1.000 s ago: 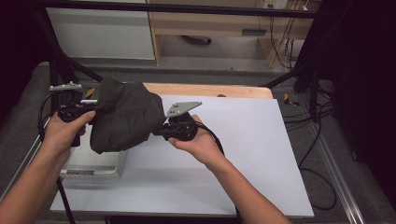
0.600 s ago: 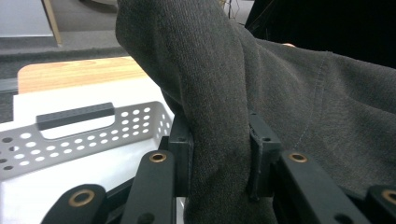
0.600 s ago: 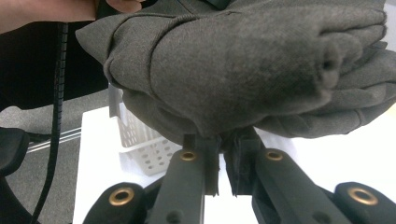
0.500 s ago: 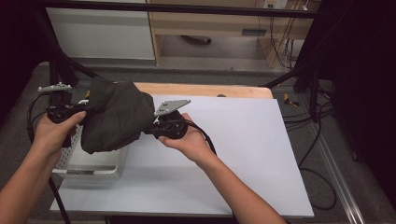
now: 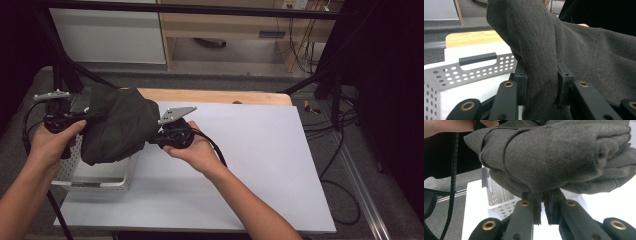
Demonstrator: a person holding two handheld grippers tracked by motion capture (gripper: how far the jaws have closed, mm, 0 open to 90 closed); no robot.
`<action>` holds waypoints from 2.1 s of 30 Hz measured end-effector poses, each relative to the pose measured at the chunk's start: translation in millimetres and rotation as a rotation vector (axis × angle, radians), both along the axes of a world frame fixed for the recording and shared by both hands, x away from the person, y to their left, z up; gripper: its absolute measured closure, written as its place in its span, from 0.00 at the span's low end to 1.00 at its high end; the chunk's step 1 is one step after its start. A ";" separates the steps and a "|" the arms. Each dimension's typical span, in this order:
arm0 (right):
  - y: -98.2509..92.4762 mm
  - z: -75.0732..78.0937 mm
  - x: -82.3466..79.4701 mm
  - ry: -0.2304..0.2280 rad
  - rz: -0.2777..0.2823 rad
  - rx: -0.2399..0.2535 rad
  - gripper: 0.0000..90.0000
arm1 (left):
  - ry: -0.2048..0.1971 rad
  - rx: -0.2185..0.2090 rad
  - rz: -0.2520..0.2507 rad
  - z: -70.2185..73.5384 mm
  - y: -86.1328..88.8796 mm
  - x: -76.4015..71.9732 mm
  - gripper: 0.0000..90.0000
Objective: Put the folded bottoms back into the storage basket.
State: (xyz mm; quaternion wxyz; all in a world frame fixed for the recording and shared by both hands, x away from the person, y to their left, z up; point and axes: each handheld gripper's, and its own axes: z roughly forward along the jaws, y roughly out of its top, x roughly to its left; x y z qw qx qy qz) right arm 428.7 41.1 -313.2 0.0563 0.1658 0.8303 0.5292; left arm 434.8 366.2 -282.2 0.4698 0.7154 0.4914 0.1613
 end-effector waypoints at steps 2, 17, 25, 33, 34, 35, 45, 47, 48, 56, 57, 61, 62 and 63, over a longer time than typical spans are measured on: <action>1.7 -0.6 0.3 0.000 0.002 0.000 0.94 | -0.001 0.003 0.002 -0.2 1.5 -0.3 0.76; 18.4 -3.9 -0.2 0.000 0.013 -0.006 0.94 | 0.001 0.012 0.025 -3.1 14.9 -4.1 0.76; 26.2 -5.2 -0.7 0.003 0.021 -0.007 0.94 | 0.002 0.014 0.035 -4.8 21.3 -5.8 0.76; 32.5 -9.2 -1.4 0.008 0.029 -0.013 0.94 | 0.008 0.019 0.040 -8.9 25.7 -6.6 0.76; 33.3 -9.8 -1.5 0.008 0.028 -0.013 0.94 | 0.010 0.021 0.040 -9.3 26.2 -6.8 0.76; 33.9 -10.2 -1.5 0.009 0.030 -0.015 0.94 | 0.010 0.020 0.042 -9.8 26.6 -6.8 0.76; 41.1 -17.4 -3.4 0.019 0.033 -0.017 0.94 | 0.021 0.024 0.048 -17.1 32.0 -8.2 0.76; 42.8 -18.4 -4.0 0.021 0.034 -0.019 0.94 | 0.023 0.023 0.051 -18.5 33.3 -8.6 0.76; 43.5 -18.8 -4.2 0.022 0.035 -0.019 0.94 | 0.024 0.022 0.051 -19.1 34.0 -8.8 0.76; 50.6 -24.8 -6.8 0.027 0.041 -0.027 0.94 | 0.033 0.023 0.058 -26.8 38.5 -10.1 0.76; 51.5 -25.5 -7.0 0.025 0.042 -0.028 0.94 | 0.033 0.021 0.058 -27.4 39.1 -10.2 0.76; 54.2 -27.1 -7.4 0.028 0.045 -0.029 0.94 | 0.035 0.021 0.061 -28.6 41.3 -10.4 0.76; 54.9 -27.4 -7.6 0.032 0.043 -0.027 0.94 | 0.035 0.021 0.062 -28.8 41.7 -10.5 0.76; 55.3 -27.7 -7.6 0.035 0.042 -0.027 0.94 | 0.034 0.020 0.063 -29.0 42.0 -10.6 0.76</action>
